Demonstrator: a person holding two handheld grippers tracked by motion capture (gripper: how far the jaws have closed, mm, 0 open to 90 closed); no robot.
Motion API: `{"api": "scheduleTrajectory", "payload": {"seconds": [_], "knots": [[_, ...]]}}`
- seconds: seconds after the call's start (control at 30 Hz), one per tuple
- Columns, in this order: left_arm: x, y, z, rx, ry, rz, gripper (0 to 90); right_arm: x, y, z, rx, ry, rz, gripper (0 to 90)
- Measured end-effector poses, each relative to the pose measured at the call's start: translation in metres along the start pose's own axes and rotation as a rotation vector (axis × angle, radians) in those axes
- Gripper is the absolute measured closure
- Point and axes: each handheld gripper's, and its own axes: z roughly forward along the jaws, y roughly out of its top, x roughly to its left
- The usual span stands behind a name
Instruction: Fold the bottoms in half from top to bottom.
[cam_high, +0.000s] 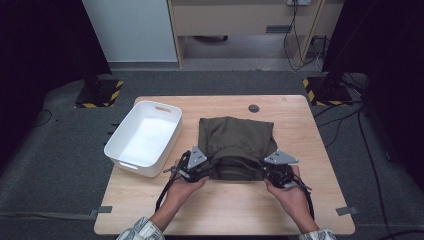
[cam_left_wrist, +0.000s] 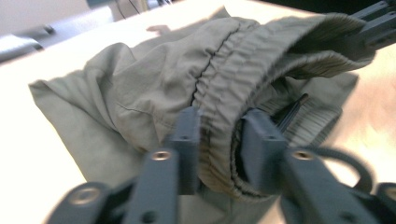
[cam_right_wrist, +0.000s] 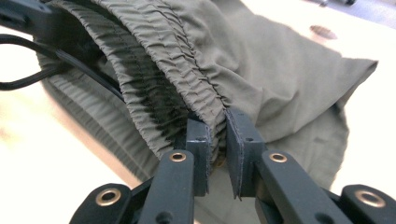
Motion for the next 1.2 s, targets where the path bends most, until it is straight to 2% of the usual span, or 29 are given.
{"api": "scheduleTrajectory", "payload": {"seconds": [0.03, 0.1, 0.2, 0.23, 0.3, 0.37, 0.4, 0.47, 0.57, 0.67, 0.8, 0.87, 1.03, 1.2], "knots": [[0.0, -0.002, -0.003, 0.001, -0.009, -0.006, 59.4, 0.003, -0.006, 0.0, 0.015, 0.009, -0.012, 80.4], [-0.001, -0.004, -0.009, -0.012, -0.032, -0.019, 56.2, 0.005, -0.016, 0.001, 0.034, 0.022, -0.024, 80.9], [-0.001, 0.0, -0.02, -0.057, -0.03, -0.039, 55.0, 0.005, -0.024, 0.003, 0.065, 0.032, -0.021, 81.0], [0.0, 0.002, -0.024, -0.076, -0.015, -0.043, 55.2, 0.005, -0.026, 0.004, 0.072, 0.034, -0.019, 81.0], [0.002, 0.006, -0.023, -0.093, -0.001, -0.052, 55.4, 0.004, -0.029, 0.005, 0.079, 0.039, -0.01, 80.2], [0.006, 0.01, -0.014, -0.095, 0.009, -0.076, 55.8, 0.004, -0.03, 0.005, 0.077, 0.045, -0.008, 77.0], [0.006, 0.011, -0.01, -0.094, 0.008, -0.073, 56.0, 0.005, -0.031, 0.004, 0.077, 0.053, 0.011, 72.1], [0.005, 0.011, 0.003, -0.067, 0.02, -0.026, 55.7, 0.005, -0.031, 0.003, 0.074, 0.051, 0.023, 61.5], [0.003, 0.008, 0.016, -0.042, 0.029, -0.026, 55.5, 0.006, -0.029, -0.006, 0.047, 0.048, 0.025, 51.0], [0.001, 0.005, 0.021, -0.016, 0.032, 0.01, 55.7, 0.006, -0.028, -0.015, 0.013, 0.045, 0.026, 43.7], [0.002, 0.002, 0.023, -0.002, 0.033, 0.021, 56.2, 0.0, -0.023, -0.021, -0.042, 0.044, 0.041, 34.6], [0.002, -0.002, 0.026, 0.003, 0.03, 0.007, 56.2, -0.004, -0.019, -0.021, -0.066, 0.028, 0.045, 31.7], [-0.004, -0.008, 0.032, 0.034, 0.018, 0.047, 57.4, -0.014, -0.015, -0.017, -0.087, 0.001, 0.075, 25.6], [-0.008, -0.012, 0.037, 0.053, 0.019, 0.059, 57.6, -0.022, -0.012, -0.012, -0.104, -0.019, 0.094, 22.6]]}}
